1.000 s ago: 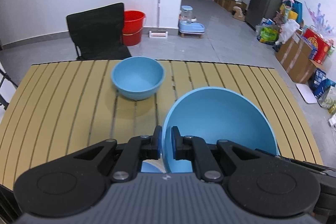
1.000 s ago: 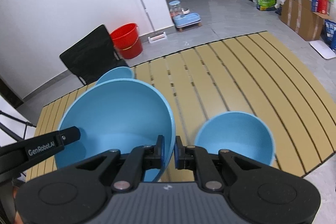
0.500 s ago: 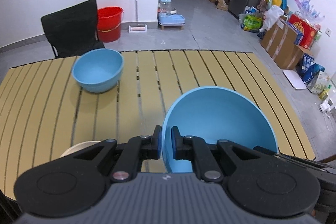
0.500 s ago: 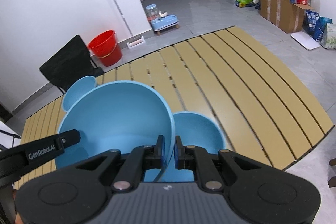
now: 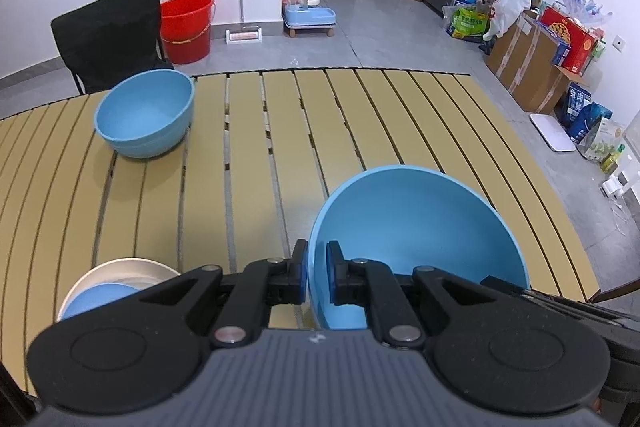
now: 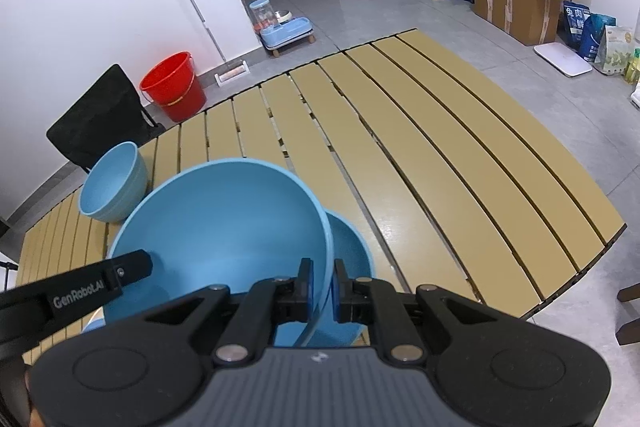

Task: Organize plates and bowls
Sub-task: 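Lift the second bowl and lower it into the first bowl, then open both grippers and release the nested bowl, then raise both grippers and move them to the last light-blue bowl, then close both grippers on the last light-blue bowl rim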

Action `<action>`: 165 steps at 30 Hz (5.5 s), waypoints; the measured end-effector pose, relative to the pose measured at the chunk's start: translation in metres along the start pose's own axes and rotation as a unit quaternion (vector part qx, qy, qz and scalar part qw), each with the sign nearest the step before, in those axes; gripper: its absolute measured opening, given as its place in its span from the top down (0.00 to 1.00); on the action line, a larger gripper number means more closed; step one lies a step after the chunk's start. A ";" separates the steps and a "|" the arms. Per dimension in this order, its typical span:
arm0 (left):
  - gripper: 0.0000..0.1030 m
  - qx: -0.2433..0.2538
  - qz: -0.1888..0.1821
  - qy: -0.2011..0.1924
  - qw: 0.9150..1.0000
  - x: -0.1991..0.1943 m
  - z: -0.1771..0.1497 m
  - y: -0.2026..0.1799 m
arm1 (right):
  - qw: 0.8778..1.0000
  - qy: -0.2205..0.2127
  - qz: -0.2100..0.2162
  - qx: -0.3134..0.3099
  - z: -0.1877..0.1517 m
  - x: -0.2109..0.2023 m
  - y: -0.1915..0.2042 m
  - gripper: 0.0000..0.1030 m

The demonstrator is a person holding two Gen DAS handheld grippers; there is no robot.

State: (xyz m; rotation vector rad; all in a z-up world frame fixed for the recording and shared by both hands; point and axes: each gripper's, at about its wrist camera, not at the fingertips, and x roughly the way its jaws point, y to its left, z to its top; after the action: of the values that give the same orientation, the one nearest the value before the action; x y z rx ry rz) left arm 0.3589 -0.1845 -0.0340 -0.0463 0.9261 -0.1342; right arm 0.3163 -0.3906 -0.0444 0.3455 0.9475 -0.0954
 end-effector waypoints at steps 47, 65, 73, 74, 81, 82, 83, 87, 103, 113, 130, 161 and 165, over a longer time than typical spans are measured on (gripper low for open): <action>0.88 0.015 -0.015 0.001 1.000 0.047 -0.024 -0.007 | 0.997 -0.008 -0.057 -0.055 -0.022 0.046 0.009 0.83; 0.04 -0.008 0.013 -0.072 0.997 -0.025 -0.038 0.042 | 0.997 -0.034 -0.040 -0.064 -0.042 0.006 0.017 0.17; 0.00 -0.028 0.020 -0.092 0.995 -0.065 -0.060 0.080 | 0.996 -0.052 -0.016 -0.072 -0.063 -0.026 0.037 0.14; 0.00 -0.030 0.020 -0.095 0.995 -0.070 -0.063 0.085 | 0.996 -0.058 -0.011 -0.072 -0.066 -0.032 0.040 0.13; 0.00 -0.045 0.028 -0.119 0.992 -0.104 -0.089 0.117 | 0.994 -0.086 0.022 -0.061 -0.095 -0.067 0.054 0.12; 0.00 -0.046 0.028 -0.121 0.991 -0.108 -0.092 0.121 | 0.994 -0.088 0.024 -0.060 -0.099 -0.071 0.056 0.12; 0.00 -0.049 0.027 -0.122 0.991 -0.112 -0.096 0.124 | 0.994 -0.089 0.026 -0.059 -0.102 -0.074 0.056 0.11; 0.00 -0.058 0.024 -0.121 0.991 -0.122 -0.113 0.140 | 0.993 -0.089 0.037 -0.063 -0.117 -0.085 0.062 0.11; 0.00 -0.064 0.018 -0.142 0.988 -0.148 -0.152 0.177 | 0.989 -0.101 0.029 -0.100 -0.148 -0.110 0.095 0.00; 0.00 -0.074 0.017 -0.140 0.987 -0.147 -0.151 0.200 | 0.989 -0.106 0.016 -0.105 -0.148 -0.111 0.109 0.00; 0.00 -0.057 0.064 -0.120 0.989 -0.120 -0.085 0.257 | 0.989 -0.079 0.037 -0.122 -0.100 -0.063 0.165 0.00; 0.01 -0.122 0.116 0.012 0.986 0.105 0.151 0.304 | 0.991 0.050 0.005 -0.128 0.091 0.166 0.300 0.06; 0.15 -0.119 0.128 0.034 0.984 0.139 0.153 0.299 | 0.991 0.068 -0.007 -0.112 0.094 0.203 0.300 0.09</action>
State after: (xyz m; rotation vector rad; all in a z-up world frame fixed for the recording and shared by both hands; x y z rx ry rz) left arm 0.5923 0.0904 -0.0821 -0.1434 1.0049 0.2162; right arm 0.5773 -0.1254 -0.0840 0.1391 1.0848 0.0229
